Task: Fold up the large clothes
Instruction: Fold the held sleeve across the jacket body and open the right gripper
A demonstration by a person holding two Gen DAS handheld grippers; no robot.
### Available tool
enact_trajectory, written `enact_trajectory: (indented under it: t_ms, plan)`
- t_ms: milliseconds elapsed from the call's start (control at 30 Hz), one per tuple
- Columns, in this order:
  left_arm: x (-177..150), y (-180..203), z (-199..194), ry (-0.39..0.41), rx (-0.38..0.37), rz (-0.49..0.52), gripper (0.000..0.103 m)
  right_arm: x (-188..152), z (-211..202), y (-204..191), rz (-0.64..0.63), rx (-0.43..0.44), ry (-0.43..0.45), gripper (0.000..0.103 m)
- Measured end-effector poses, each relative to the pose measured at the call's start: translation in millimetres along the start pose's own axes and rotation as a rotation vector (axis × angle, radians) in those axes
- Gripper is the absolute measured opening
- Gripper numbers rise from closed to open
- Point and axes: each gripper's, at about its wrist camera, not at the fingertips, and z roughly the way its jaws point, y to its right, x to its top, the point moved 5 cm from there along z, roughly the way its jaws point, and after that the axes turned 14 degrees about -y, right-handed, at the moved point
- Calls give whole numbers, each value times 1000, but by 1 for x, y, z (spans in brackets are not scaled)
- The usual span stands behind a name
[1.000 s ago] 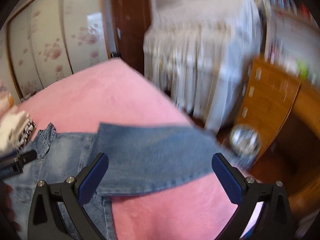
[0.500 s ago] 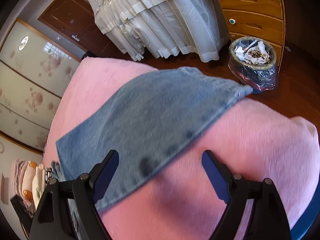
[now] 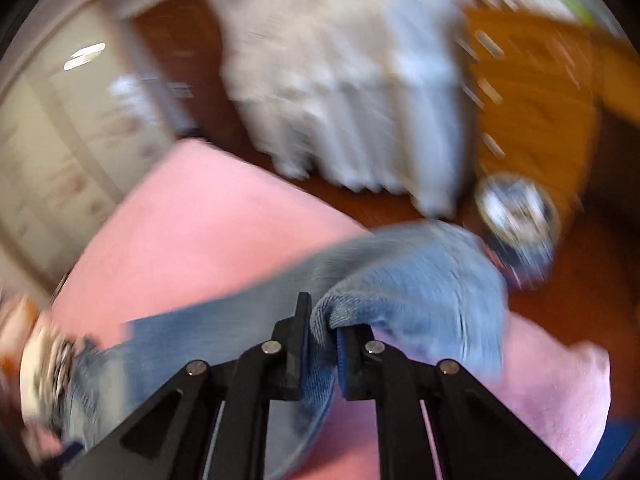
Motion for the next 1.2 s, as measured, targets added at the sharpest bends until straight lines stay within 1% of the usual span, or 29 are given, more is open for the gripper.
enact_trajectory:
  t_ms: [33,100,133,167,233,300,333,400,433,467,500,567,667,733,800,1000,1067,1133,1167,1200]
  plan:
    - [-3,-8,-8,13,3,-12,67,-2,-11,-35,-107,34,18,10]
    - [-7,-26,-16,17,17,-48,67,-13,-22,-86,-259,89,22,10]
    - [-9,-34,-18,14,14,-66,67,-26,-25,-119,-350,126,6,10]
    - [-12,-44,-19,6,7,-92,67,-36,-23,-136,-401,146,-9,10]
    - [-19,-63,-17,-8,-5,-139,67,-68,-10,-175,-524,154,-59,11]
    - [-27,-82,-7,-32,4,-169,67,-96,10,-192,-581,141,-127,12]
    - [-33,-89,-2,-50,0,-174,67,-117,27,-199,-607,129,-188,13]
    - [-43,-94,9,-78,-23,-170,67,-145,47,-205,-637,115,-268,20]
    - [-48,-96,14,-92,-30,-169,67,-161,56,-204,-648,106,-303,30]
    - [-50,-97,17,-100,-40,-170,67,-171,60,-202,-653,105,-319,38]
    - [-53,-97,20,-109,-60,-171,67,-181,62,-198,-655,102,-338,42]
    - [-57,-95,25,-115,-101,-178,67,-188,59,-189,-638,109,-351,53]
    - [-57,-86,28,-119,-143,-171,67,-191,42,-174,-581,166,-349,62]
    - [-55,-79,28,-113,-154,-153,67,-190,30,-161,-527,202,-347,62]
    - [-53,-67,24,-104,-151,-120,67,-187,25,-155,-472,213,-341,62]
    - [-39,-8,20,-104,-145,11,67,-177,10,-107,-264,181,-291,63]
    - [-32,15,22,-107,-111,48,67,-176,7,-95,-221,173,-282,63]
    - [-22,32,25,-108,-43,63,69,-177,5,-87,-199,175,-283,63]
    - [-17,39,29,-110,4,61,73,-178,4,-84,-192,178,-285,63]
    - [-12,43,32,-114,34,56,75,-180,4,-83,-189,180,-288,63]
